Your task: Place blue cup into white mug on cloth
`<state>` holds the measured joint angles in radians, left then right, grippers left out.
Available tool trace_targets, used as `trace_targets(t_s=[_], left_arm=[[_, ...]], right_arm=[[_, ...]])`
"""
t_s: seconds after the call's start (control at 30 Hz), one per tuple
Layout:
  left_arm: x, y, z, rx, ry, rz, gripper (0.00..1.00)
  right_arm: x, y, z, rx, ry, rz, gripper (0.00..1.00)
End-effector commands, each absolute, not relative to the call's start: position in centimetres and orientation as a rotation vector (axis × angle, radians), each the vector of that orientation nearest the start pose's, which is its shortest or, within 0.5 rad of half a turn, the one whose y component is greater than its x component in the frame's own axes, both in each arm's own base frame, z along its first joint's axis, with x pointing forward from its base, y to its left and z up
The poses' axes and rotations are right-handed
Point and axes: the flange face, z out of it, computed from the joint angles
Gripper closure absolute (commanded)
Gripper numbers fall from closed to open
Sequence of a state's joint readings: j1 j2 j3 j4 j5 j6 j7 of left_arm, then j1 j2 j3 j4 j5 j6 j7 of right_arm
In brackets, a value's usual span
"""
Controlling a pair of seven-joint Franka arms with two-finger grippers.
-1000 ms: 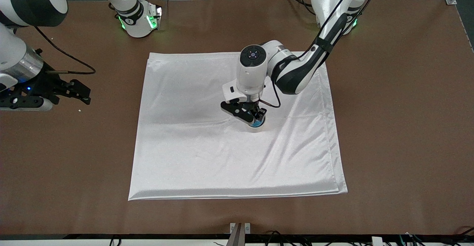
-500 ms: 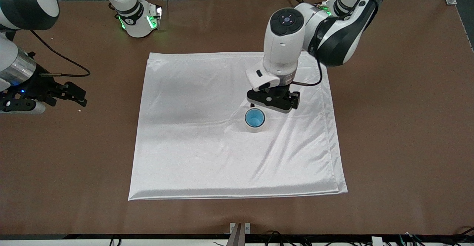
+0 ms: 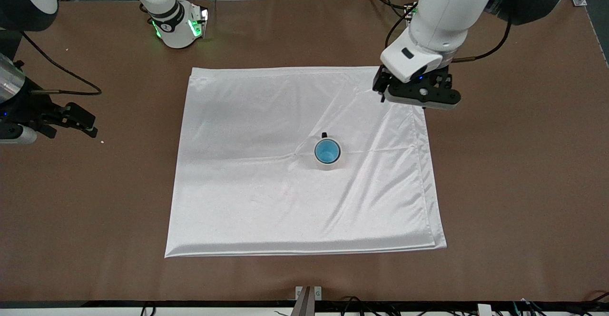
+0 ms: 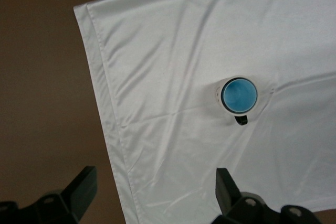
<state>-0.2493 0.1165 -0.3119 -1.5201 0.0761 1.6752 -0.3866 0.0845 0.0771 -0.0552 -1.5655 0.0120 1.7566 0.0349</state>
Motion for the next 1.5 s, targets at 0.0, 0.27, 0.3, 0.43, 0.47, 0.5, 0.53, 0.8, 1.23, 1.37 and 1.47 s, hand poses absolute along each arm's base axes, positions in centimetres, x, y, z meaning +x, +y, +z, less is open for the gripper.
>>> trace_targets(t_s=[0.0, 0.27, 0.3, 0.43, 0.47, 0.5, 0.53, 0.8, 1.23, 1.37, 1.47], left_arm=[[50.4, -25.6, 61.4, -3.146, 0.181, 0.03, 0.0], [49.9, -21.6, 62.7, -3.113, 0.168, 0.12, 0.0], [49.9, -20.9, 62.8, -3.112, 0.194, 0.125, 0.0], [50.3, -17.9, 63.3, -3.108, 0.252, 0.141, 0.0], [50.5, -17.3, 63.2, -3.107, 0.244, 0.151, 0.0], [50.5, -17.1, 63.2, -3.107, 0.24, 0.158, 0.0], [50.5, -16.9, 63.2, -3.107, 0.235, 0.16, 0.0], [51.1, -16.1, 63.1, -3.101, 0.216, 0.157, 0.0], [52.2, -13.1, 62.6, -3.104, 0.123, 0.168, 0.0], [52.2, -13.0, 62.7, -3.103, 0.12, 0.165, 0.0], [52.2, -13.0, 62.7, -3.102, 0.12, 0.162, 0.0]], right_arm=[[59.6, 0.8, 61.5, -3.13, 0.022, -0.154, 0.0], [58.7, 1.8, 62.6, -3.122, 0.001, -0.105, 0.0], [58.6, 2.1, 62.7, -3.122, -0.004, -0.1, 0.0], [57.8, 2.7, 62.3, -3.124, -0.01, -0.009, 0.0], [57.7, 3.2, 62.3, -3.124, -0.022, 0.006, 0.0], [57.6, 3.3, 62.3, -3.124, -0.027, 0.011, 0.0], [57.5, 3.2, 62.4, -3.124, -0.024, 0.011, 0.0], [57.1, 3.2, 63.0, -3.124, -0.027, -0.004, 0.0], [56.4, 1.6, 63.5, -3.125, 0.004, -0.021, 0.0], [56.1, 1.0, 63.4, -3.126, 0.021, -0.021, 0.0], [56.0, 1.1, 63.6, -3.126, 0.021, -0.028, 0.0]])
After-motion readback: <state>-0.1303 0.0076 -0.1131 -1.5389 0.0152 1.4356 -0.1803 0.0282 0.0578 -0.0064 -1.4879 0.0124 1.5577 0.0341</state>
